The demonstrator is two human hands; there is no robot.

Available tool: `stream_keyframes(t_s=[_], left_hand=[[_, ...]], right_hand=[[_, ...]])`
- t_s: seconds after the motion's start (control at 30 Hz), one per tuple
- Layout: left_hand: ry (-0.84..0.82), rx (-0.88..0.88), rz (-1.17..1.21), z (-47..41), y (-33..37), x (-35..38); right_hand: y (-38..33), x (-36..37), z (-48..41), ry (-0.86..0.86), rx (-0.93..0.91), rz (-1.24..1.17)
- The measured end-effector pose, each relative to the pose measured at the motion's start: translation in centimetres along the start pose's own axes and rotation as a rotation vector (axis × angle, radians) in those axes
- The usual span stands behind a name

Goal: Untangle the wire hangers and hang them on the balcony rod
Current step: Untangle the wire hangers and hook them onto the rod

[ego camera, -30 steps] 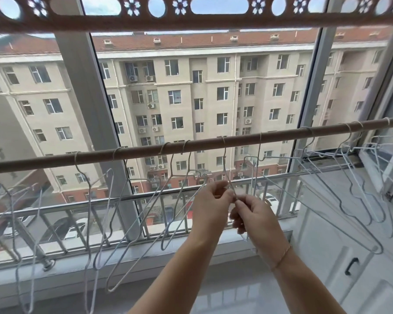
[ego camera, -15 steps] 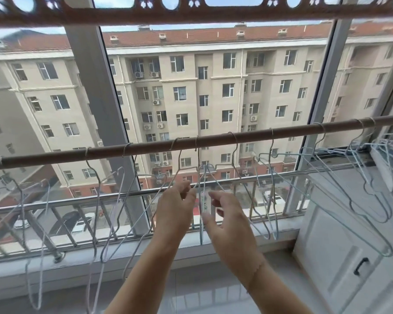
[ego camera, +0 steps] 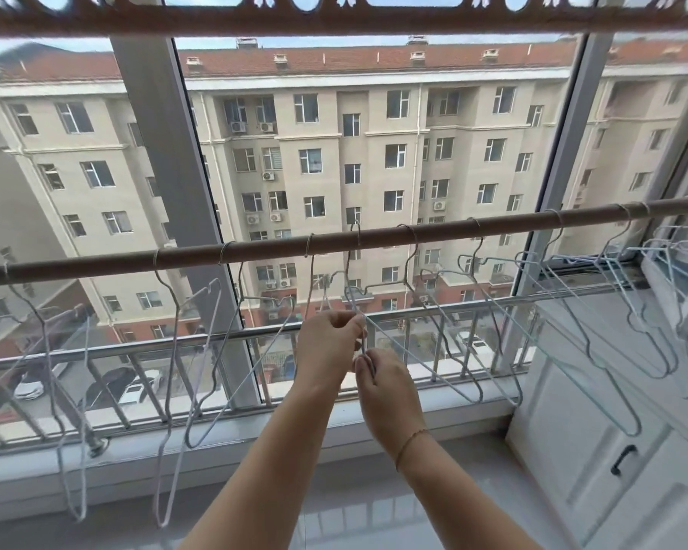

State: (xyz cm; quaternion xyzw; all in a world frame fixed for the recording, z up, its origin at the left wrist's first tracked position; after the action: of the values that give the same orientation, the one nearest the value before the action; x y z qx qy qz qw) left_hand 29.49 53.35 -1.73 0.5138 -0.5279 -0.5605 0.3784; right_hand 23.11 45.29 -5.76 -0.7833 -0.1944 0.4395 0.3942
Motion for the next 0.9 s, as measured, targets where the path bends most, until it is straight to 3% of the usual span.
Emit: stream_keyframes(t_s=[0.4,0.7,0.9], left_hand=[[0.020,-0.010,-0.019,-3.2,0.5,0.8],[0.002,-0.153,-0.131,0.3,-8.9,1.2],[-0.096,-0.259,-0.277,3.6,-16.1,0.2]], right_hand=[[-1.4,-0.7,-2.8,0.013,0.034,0.057],[5.6,2.1,1.0,-0.261,0.059,0.124],[9.0,1.6,3.4,-0.388,0.123,0.076]])
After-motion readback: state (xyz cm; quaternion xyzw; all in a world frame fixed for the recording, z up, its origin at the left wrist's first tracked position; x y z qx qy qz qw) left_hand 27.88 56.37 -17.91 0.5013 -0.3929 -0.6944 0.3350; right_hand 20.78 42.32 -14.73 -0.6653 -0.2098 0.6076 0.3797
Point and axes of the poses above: each hand's wrist, its own z-axis away from the middle knuckle, its own x-axis out of the palm, y = z × x, the point moved 7 cm from there along -z, towards the middle knuckle, and after that the axes turned 1 degree about z, right-handed, at the moved point
